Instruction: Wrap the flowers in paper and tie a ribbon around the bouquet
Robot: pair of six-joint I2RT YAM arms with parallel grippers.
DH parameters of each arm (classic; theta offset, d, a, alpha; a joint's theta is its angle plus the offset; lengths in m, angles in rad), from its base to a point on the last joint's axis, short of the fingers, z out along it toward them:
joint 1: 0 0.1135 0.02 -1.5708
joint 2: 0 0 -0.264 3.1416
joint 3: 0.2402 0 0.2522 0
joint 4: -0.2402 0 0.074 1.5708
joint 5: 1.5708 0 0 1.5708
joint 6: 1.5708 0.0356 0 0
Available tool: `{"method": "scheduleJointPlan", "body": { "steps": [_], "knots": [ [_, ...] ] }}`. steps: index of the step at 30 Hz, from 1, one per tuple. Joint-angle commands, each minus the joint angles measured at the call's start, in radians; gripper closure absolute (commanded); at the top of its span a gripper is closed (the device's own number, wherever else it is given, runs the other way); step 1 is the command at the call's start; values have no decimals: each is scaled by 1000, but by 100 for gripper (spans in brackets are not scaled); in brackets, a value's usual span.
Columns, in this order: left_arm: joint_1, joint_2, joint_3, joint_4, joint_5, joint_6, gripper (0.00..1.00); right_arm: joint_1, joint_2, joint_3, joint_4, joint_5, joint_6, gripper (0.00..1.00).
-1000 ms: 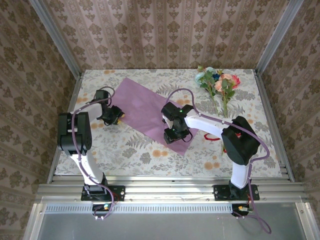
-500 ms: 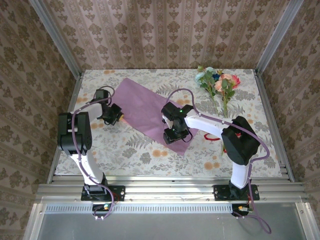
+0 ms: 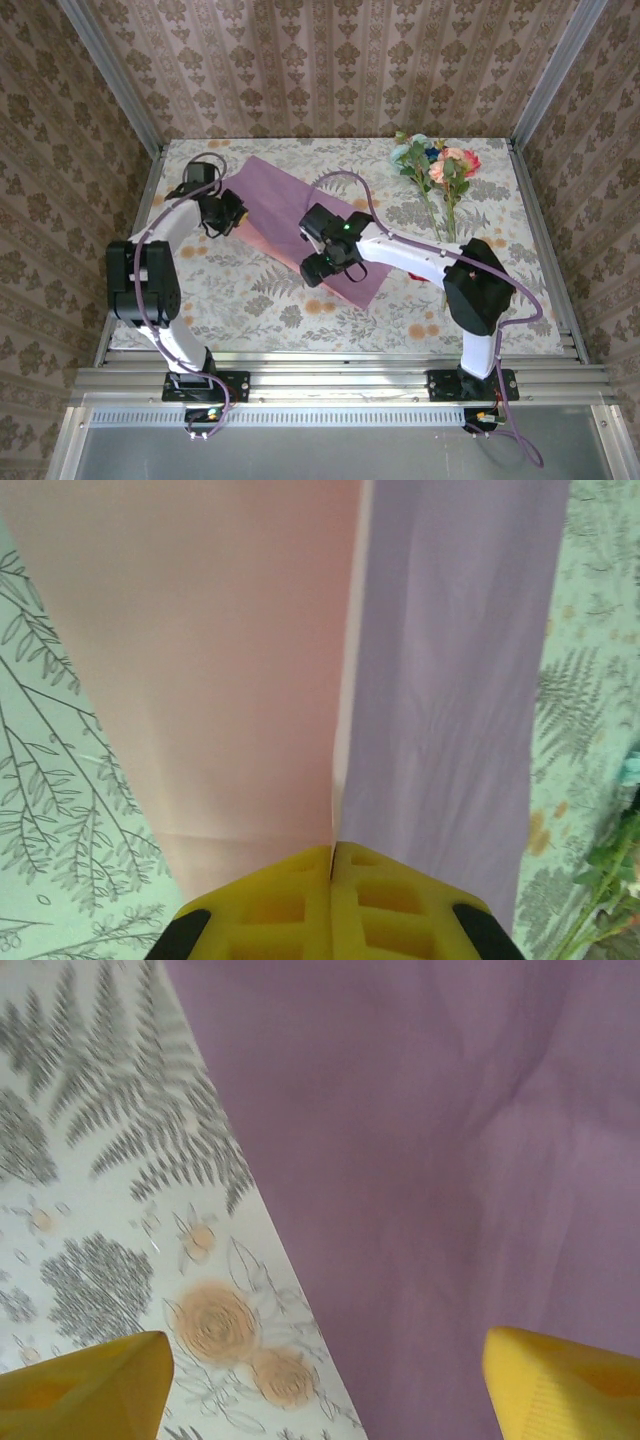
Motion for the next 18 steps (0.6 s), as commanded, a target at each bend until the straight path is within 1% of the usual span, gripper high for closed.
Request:
{"method": "scheduleJointPlan", "body": {
  "steps": [1,4,9,12,14,16,17,18],
  "knots": [
    [-6,-35,42,-50,21,-28,100,24,46,90,24,116,-16,14],
    [-6,-29,72,-57,35,-31,100,49,113,177,-17,180,-12,9],
    [-3,-24,103,-62,50,-29,100,81,213,261,-88,350,-17,7],
    [2,-19,121,-63,62,-30,100,83,249,271,-97,410,-24,7],
    [2,-12,136,-68,70,-25,100,82,270,282,-109,464,-19,9],
    [5,-8,146,-73,74,-22,100,83,290,299,-123,524,-20,14],
    [6,-6,148,-75,77,-20,100,82,299,308,-126,552,-26,17],
    [7,-5,148,-76,80,-20,100,82,306,315,-127,576,-36,23]
  ]
}}
